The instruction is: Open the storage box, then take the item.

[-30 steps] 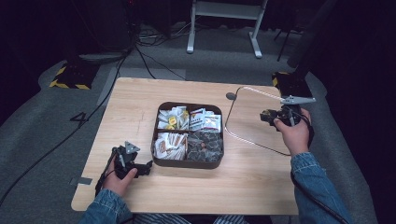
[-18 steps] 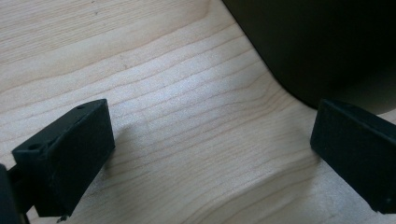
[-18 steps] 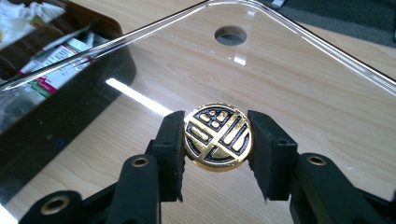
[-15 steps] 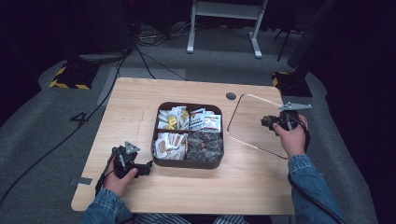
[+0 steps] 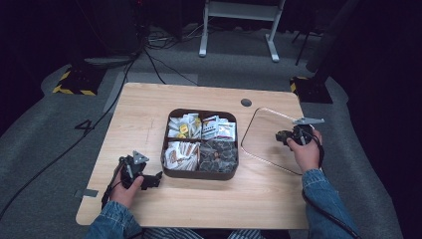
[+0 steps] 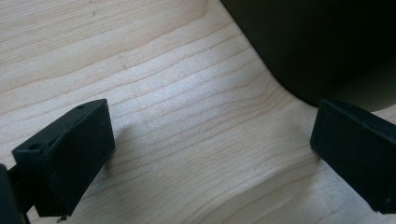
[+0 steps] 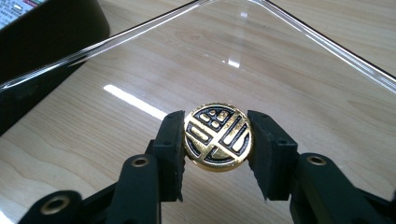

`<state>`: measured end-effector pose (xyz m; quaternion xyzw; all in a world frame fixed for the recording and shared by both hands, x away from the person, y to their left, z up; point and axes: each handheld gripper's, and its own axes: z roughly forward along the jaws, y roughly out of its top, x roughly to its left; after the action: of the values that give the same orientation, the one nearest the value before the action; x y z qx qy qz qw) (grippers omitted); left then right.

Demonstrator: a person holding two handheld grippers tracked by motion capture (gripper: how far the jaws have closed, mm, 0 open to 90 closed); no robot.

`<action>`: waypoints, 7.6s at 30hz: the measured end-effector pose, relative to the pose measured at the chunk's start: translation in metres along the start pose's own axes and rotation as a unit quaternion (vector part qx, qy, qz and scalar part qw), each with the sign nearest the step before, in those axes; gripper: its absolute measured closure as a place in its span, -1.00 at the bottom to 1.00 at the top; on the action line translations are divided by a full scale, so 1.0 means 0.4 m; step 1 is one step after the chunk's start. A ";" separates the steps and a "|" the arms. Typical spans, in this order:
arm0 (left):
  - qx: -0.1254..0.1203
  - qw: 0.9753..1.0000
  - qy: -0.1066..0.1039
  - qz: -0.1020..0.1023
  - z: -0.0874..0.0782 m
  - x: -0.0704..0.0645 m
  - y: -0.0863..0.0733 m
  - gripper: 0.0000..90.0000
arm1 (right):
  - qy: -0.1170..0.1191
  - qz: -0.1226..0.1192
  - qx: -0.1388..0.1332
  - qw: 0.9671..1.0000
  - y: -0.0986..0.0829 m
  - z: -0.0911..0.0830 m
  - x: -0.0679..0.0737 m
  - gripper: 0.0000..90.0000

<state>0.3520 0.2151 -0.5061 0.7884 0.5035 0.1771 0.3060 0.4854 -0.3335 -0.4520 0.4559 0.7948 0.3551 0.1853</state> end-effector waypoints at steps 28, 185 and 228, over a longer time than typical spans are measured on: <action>0.000 1.000 0.000 0.000 0.000 0.000 0.000 -1.00 | 0.007 -0.004 0.015 1.000 -0.057 0.068 0.012 0.31; 0.000 1.000 0.001 0.000 0.001 -0.004 0.001 -1.00 | 0.247 -0.167 0.084 0.951 0.226 0.246 0.822 0.89; 0.000 1.000 -0.010 0.016 0.005 -0.005 0.006 -1.00 | 0.199 -0.105 -0.022 0.974 0.197 -0.067 0.534 0.89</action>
<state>0.3541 0.2118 -0.5061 0.7980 0.4881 0.1741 0.3076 0.4055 -0.1350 -0.3699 0.2857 0.8511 0.4349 0.0698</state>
